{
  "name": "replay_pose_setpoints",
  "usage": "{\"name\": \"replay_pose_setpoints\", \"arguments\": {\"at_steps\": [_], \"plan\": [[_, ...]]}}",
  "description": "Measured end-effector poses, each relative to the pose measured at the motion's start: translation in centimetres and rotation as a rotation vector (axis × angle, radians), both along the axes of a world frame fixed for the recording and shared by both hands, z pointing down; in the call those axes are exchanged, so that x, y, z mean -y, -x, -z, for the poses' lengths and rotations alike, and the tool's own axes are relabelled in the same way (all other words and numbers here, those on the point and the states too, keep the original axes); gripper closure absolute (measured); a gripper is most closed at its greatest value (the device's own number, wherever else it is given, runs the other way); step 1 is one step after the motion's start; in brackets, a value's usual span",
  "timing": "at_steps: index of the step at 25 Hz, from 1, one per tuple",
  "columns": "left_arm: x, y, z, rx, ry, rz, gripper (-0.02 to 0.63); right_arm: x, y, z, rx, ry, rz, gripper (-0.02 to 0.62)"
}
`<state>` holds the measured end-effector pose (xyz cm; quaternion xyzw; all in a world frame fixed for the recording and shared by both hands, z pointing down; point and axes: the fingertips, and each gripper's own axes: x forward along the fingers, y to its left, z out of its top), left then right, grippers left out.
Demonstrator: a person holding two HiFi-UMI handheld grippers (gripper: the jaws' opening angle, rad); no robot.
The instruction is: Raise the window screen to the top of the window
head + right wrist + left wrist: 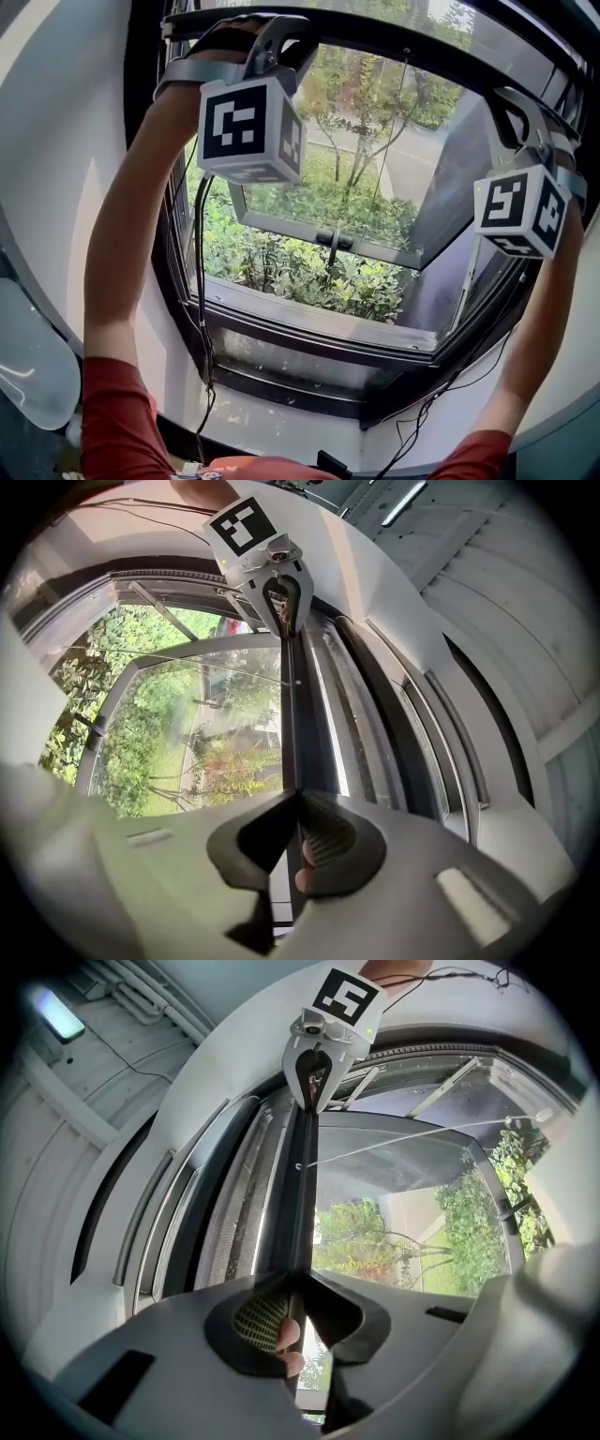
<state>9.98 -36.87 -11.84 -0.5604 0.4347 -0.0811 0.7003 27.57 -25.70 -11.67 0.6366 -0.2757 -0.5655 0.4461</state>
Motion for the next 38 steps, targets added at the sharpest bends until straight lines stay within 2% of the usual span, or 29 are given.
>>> {"name": "replay_pose_setpoints", "arguments": {"at_steps": [5, 11, 16, 24, 29, 34, 38], "plan": [[0.0, -0.1, 2.4, 0.016, -0.02, 0.039, 0.555, -0.2, -0.2, 2.2, 0.004, 0.015, -0.025, 0.568], [-0.1, 0.0, 5.3, 0.034, -0.023, 0.082, 0.572, -0.8, 1.1, 5.6, 0.06, 0.052, -0.033, 0.566], [-0.2, -0.2, 7.7, 0.006, -0.032, 0.089, 0.572, -0.5, 0.5, 7.5, 0.048, 0.044, -0.083, 0.566], [-0.6, 0.2, 11.5, -0.039, -0.065, 0.121, 0.571, -0.5, 1.1, 11.3, 0.042, -0.019, -0.099, 0.565], [-0.4, 0.0, 13.3, -0.058, -0.057, 0.137, 0.571, -0.6, 1.1, 13.2, 0.067, -0.031, -0.104, 0.563], [-0.4, -0.2, 14.8, -0.106, -0.05, 0.117, 0.57, -0.5, 0.8, 14.6, 0.084, -0.046, -0.112, 0.562], [-0.3, -0.1, 15.1, -0.105, -0.033, 0.125, 0.563, -0.5, 0.9, 15.1, 0.097, -0.053, -0.099, 0.558]]}}
